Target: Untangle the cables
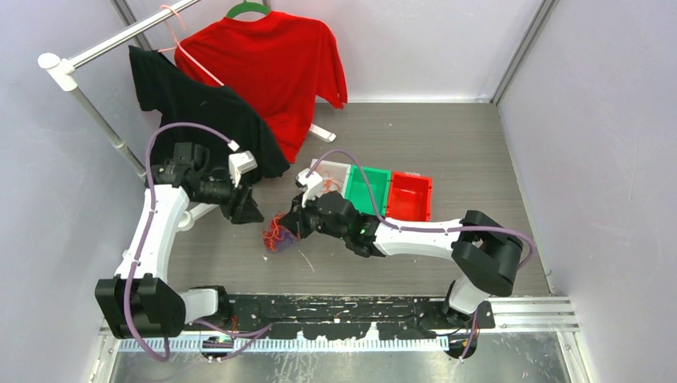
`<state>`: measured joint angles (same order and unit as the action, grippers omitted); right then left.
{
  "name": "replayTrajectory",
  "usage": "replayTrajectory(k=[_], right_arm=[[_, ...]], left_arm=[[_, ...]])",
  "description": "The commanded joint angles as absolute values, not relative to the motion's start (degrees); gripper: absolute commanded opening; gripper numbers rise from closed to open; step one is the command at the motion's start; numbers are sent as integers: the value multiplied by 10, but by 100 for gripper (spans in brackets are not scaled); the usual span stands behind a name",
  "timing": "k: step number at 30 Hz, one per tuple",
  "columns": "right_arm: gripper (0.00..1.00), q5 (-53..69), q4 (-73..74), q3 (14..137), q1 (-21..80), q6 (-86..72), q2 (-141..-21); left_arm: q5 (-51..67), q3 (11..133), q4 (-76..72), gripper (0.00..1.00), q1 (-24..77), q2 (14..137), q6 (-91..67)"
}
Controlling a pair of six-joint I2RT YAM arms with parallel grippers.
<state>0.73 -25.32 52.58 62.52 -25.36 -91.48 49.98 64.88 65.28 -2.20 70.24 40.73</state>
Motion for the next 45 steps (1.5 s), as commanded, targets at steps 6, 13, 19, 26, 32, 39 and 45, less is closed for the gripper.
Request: replayTrajectory(k=[6,13,19,26,32,39,45], right_arm=[[1,-50,-327,563,637,-253,-916],[1,-41,-340,563,640,-268,-917],[1,-26,-357,563,640,-288,-917],[1,-28,-352,547,640,-289,-901],[3,-42,-354,519,640,-293,-889],[3,-37,-353,513,640,-294,-886],[11,-12,-348,512,640,-296,-886]], left_arm=[[597,593,663,51,14,665,369],[595,563,558,43,20,654,257],[578,538,477,34,38,650,183],[534,556,511,9,37,642,218],[513,588,571,3,37,636,264],[492,596,598,5,37,625,295],[440,589,543,0,37,607,245]])
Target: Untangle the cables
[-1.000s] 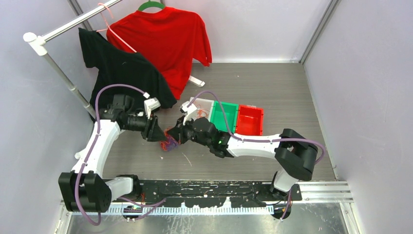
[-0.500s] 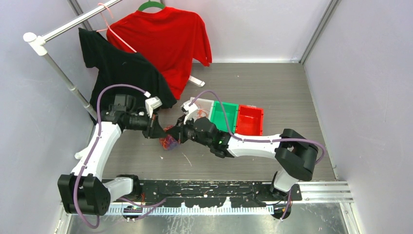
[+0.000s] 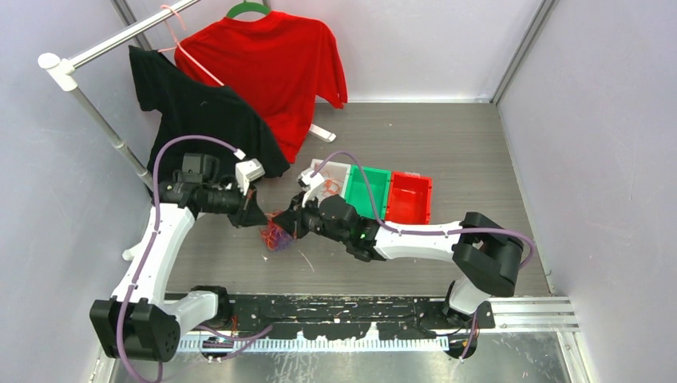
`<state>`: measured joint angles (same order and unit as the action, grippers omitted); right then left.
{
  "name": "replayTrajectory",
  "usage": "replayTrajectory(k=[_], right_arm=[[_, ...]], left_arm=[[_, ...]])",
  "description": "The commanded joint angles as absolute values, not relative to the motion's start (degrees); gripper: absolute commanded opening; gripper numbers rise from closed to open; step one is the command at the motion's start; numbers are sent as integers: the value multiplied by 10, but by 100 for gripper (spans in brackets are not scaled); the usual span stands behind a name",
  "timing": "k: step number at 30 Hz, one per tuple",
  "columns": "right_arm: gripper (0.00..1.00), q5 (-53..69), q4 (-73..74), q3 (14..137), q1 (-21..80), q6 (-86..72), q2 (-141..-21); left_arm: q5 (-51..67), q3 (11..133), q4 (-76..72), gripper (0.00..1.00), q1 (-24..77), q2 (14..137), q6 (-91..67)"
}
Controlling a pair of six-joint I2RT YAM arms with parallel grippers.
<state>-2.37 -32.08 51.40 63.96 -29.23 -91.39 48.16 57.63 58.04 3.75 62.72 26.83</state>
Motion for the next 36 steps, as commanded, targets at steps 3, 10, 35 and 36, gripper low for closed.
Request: replayTrajectory(k=[3,10,35,36], right_arm=[[34,6,-348,509,638,-303,-883],[57,73,-360,500,583,-379,-863],[66,115,-364,618,611,-383,-950],[66,113,-363,620,612,-383,-953]], left_arm=[[419,596,537,0,37,598,232],[428,631,616,0,38,571,327],[496,719,687,0,60,521,509],[499,725,693,0,61,521,510]])
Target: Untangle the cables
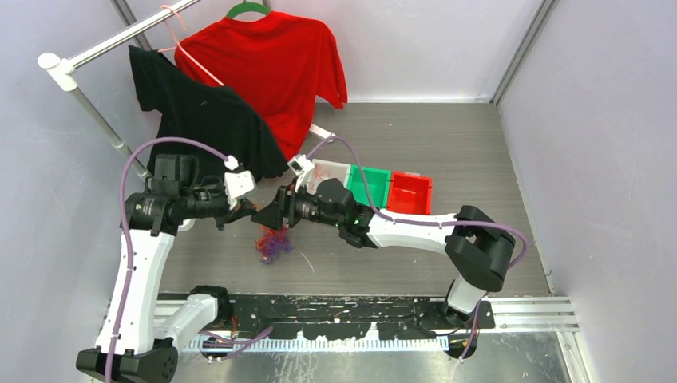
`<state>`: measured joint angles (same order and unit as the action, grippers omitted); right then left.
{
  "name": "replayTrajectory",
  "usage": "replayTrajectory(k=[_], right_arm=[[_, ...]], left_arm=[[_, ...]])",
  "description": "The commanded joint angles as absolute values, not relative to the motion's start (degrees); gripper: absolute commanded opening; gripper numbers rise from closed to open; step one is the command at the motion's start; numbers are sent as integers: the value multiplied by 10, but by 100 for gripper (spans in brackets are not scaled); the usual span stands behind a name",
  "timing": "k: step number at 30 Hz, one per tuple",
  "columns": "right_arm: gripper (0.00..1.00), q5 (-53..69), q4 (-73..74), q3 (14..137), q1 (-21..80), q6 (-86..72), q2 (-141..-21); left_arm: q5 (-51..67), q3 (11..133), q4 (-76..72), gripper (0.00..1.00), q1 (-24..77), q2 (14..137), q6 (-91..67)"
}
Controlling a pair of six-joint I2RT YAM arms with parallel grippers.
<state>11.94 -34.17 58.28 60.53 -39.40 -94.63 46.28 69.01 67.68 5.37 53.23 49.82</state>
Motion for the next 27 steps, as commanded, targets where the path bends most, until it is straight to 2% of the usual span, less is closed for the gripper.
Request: replayTrajectory(k=[1,9,17,27], right_arm=[[66,110,-364,621,613,-383,-957],[66,110,-378,585,612,-380,-938],[74,129,-397,513,599,-378,-873],[74,145,-397,545,575,-389,-859]], left_arm=[[502,730,699,0,62,521,510],[509,765,716,0,64,507,507],[502,759,679,0,65,489,538],[524,776,709,0,66,496,573]])
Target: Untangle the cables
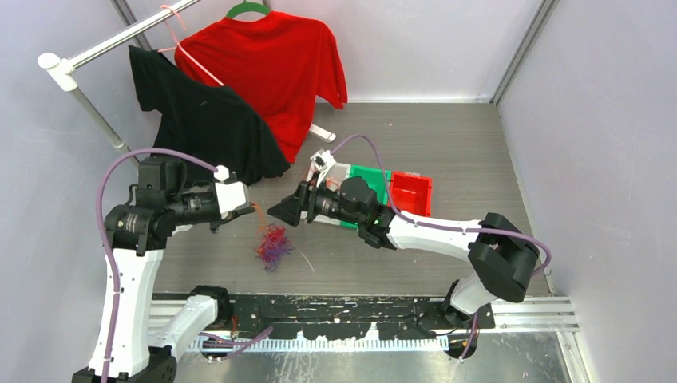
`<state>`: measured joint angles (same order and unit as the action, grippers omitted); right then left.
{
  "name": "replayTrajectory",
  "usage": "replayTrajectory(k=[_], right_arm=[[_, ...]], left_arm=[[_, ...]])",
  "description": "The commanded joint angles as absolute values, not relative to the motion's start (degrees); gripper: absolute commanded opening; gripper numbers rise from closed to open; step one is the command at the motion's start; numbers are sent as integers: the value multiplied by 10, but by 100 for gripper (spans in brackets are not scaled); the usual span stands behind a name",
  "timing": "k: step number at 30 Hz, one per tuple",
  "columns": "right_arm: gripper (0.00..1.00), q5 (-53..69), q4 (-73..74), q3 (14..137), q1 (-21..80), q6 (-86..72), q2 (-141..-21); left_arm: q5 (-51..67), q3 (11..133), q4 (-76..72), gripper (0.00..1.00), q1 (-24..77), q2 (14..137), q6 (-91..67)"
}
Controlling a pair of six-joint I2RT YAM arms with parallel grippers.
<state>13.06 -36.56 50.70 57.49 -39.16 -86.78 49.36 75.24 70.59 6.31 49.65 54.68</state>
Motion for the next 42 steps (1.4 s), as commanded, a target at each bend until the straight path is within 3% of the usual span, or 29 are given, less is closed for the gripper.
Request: replayTrajectory(k=[1,28,42], right_arm=[[74,146,-395,552,575,-391,-864],[72,148,-357,640,599,-364,-969],[70,73,-357,653,615,-306,-1075]], left_arm=[[526,776,710,0,67,496,574],[538,778,678,0,74,498,554],[536,866,597,0,75,512,460]])
